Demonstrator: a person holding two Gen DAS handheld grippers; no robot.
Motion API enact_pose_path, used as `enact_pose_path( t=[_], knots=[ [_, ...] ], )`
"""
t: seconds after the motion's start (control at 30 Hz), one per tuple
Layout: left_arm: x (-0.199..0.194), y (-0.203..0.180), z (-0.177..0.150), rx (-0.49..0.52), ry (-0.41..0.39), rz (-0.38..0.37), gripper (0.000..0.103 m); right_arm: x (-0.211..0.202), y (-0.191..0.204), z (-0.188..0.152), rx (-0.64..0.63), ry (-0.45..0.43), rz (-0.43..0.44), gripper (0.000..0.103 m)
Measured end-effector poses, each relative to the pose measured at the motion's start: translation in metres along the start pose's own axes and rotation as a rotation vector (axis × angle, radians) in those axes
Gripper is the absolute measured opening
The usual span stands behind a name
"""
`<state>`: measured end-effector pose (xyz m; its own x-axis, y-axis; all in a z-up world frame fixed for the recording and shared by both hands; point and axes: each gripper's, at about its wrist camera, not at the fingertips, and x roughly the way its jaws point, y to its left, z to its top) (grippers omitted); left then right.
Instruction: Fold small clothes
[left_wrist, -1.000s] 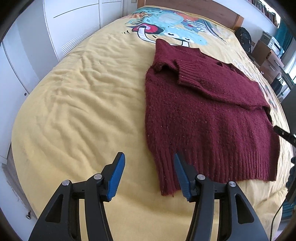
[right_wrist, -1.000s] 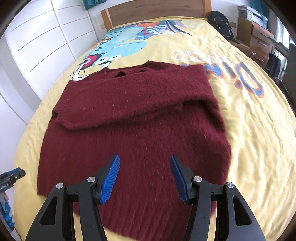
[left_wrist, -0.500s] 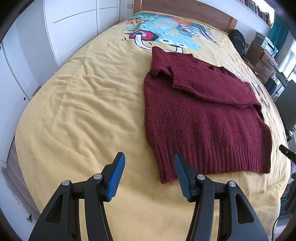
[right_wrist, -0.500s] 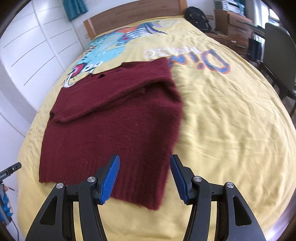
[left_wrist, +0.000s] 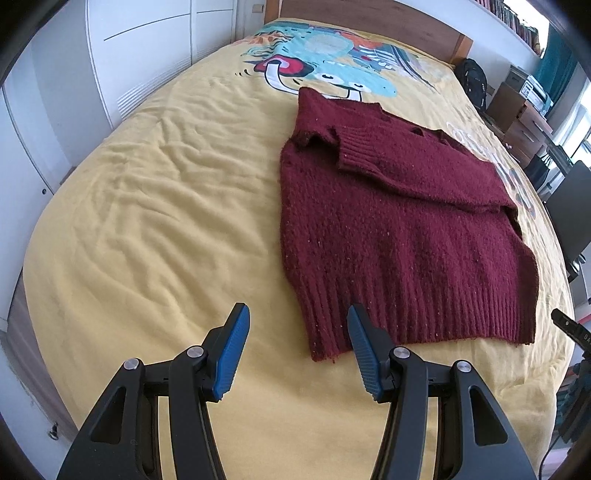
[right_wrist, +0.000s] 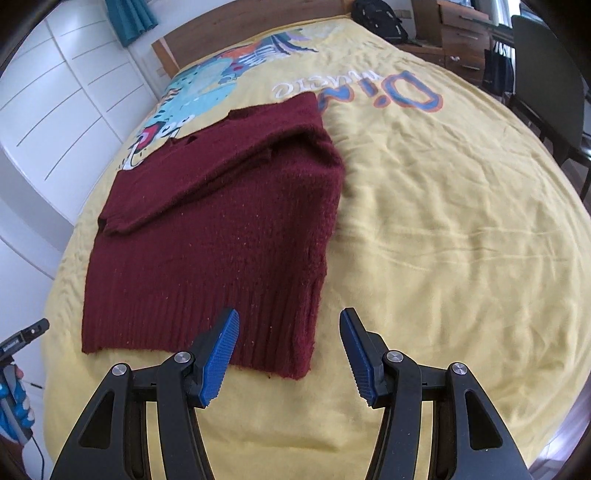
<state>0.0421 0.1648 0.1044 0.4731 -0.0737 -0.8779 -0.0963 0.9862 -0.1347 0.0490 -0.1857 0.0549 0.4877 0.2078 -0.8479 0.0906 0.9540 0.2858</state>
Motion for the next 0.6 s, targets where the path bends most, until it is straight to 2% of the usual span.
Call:
enact_pose_path(
  t=[0.6],
  knots=[
    [0.048,0.000,0.011,-0.070,0.092,0.009,0.049,0.047,-0.017,-0.006,0.026,0.097,0.027,0.059]
  ],
)
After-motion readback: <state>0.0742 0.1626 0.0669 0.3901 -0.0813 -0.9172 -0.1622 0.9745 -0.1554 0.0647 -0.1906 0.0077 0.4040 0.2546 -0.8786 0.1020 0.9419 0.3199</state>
